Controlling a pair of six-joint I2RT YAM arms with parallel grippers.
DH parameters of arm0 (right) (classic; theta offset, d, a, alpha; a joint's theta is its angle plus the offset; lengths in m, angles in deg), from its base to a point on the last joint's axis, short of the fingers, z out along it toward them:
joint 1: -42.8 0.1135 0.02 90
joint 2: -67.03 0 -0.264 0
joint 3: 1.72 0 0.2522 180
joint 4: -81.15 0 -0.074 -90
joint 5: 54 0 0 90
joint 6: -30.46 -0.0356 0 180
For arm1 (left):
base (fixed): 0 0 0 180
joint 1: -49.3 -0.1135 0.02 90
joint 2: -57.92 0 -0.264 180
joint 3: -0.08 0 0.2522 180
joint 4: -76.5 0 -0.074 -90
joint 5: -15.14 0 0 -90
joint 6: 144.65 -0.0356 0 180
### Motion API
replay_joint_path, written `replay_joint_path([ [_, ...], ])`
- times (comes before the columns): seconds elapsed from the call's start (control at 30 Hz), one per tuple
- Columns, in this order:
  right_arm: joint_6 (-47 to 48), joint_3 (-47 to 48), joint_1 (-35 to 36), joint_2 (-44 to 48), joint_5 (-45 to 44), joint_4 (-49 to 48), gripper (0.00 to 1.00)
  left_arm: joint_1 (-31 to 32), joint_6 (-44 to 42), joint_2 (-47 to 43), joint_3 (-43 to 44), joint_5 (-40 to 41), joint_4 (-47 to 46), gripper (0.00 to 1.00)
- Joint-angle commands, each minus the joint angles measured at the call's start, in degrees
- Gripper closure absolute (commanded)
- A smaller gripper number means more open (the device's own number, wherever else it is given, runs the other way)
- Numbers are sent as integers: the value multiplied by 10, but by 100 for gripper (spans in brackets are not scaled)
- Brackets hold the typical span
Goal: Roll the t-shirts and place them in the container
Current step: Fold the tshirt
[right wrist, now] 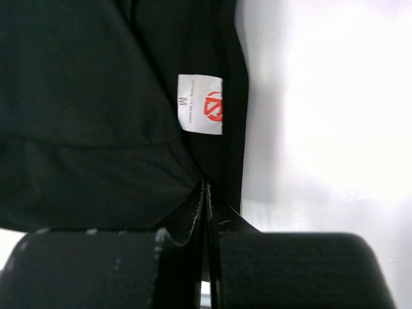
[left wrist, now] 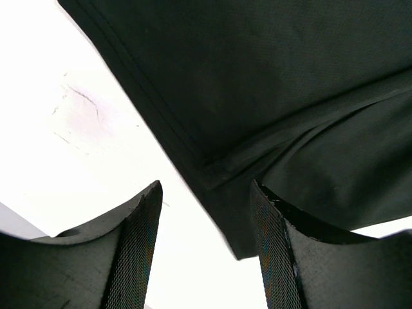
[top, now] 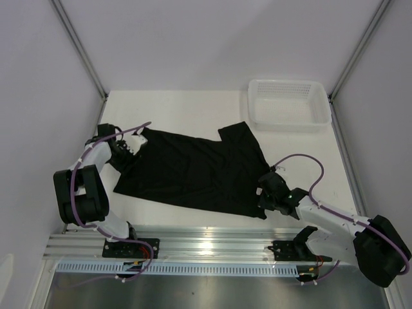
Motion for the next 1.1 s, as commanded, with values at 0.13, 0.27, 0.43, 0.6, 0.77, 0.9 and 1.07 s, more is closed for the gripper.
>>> replay_joint_path([
  [0.13,47,20,-46,-4,-18,32,100,-6,-115,-45,-22,-56,6,39],
  [0.27,54,20,-58,3,-17,35,100,-6,-142,-33,-25,-68,23,39],
  [0.43,59,20,-64,0,-12,32,100,3,-154,-4,3,-75,52,38],
  [0.6,60,19,-65,-9,-7,23,100,17,-141,7,-12,-58,16,40],
  [0.77,60,18,-65,-10,-7,24,100,18,-109,30,7,-57,6,40],
  [0.9,59,14,-65,-7,-8,25,100,30,-109,41,6,-64,16,40],
  [1.07,57,12,-66,-7,-8,26,100,32,-106,46,5,-63,9,61],
])
